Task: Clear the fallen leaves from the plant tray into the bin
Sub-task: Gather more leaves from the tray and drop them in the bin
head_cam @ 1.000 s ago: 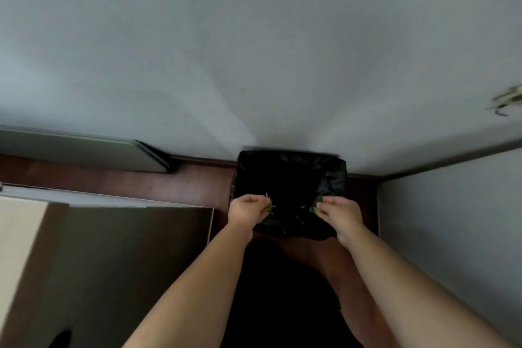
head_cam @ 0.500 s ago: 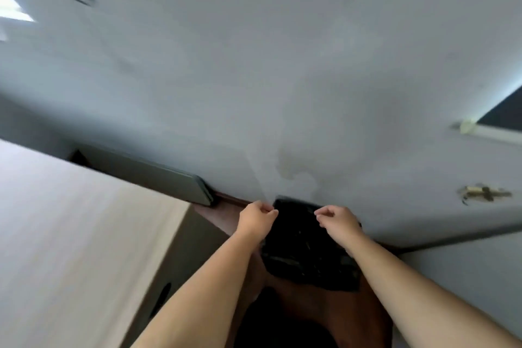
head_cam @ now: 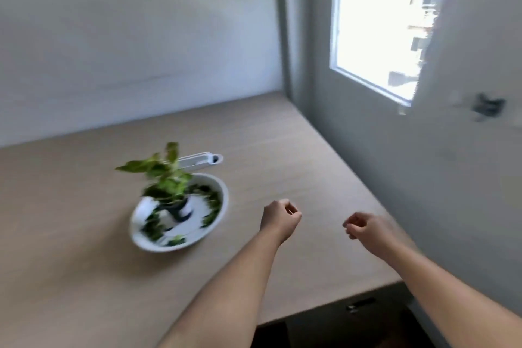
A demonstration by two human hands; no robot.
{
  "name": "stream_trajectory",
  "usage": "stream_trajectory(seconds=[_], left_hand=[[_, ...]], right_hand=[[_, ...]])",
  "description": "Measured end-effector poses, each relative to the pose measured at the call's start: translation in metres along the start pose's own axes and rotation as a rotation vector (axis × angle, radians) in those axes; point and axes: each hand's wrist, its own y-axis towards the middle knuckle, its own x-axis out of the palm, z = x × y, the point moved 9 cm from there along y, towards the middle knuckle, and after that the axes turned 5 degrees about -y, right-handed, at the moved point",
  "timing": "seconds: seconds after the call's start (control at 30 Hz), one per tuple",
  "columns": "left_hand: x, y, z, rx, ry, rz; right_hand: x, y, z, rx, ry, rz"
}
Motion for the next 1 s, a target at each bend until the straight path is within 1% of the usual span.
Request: stream_trajectory(seconds=[0.13,0.23,0.3,0.37,0.5,0.57,0.73,0.8,0.9,1.0], left_hand=[[-0.122,0.002,-0.104,-0.145,0.018,0.188],[-0.187,0.007,-0.171,-0.248,0.081,0.266],[-0.216,0.018,-0.207,-0.283,0.127,0.268],[-0.231,0.032,-0.232,-0.284,0.175,0.213],[-0.221,0.063,-0.263,-0.241,0.322,-0.04],[-0.207,0.074,-0.271,-0.2,0.374,-0.129],[-0.189,0.093,-0.273,-0.086,0.475,-0.191],[-0.188,0.097,-0.273,-0.067,0.455,-0.2],[-0.182,0.1,-0.269,-0.03,0.463,-0.253],[-0.178,0.104,-0.273,-0.039,0.411,-0.278]], right_hand=[[0.087,0.012,-0.102,-0.167,-0.121,-0.126],[0.15,0.018,-0.163,-0.271,-0.19,-0.187],[0.193,0.024,-0.195,-0.323,-0.239,-0.236],[0.23,0.029,-0.218,-0.375,-0.308,-0.27],[0.29,0.043,-0.248,-0.463,-0.472,-0.324],[0.311,0.05,-0.255,-0.473,-0.576,-0.34],[0.349,0.061,-0.263,-0.516,-0.895,-0.35],[0.361,0.064,-0.264,-0.542,-0.971,-0.373],[0.371,0.067,-0.266,-0.525,-0.971,-0.423],[0.378,0.071,-0.267,-0.547,-0.97,-0.462]])
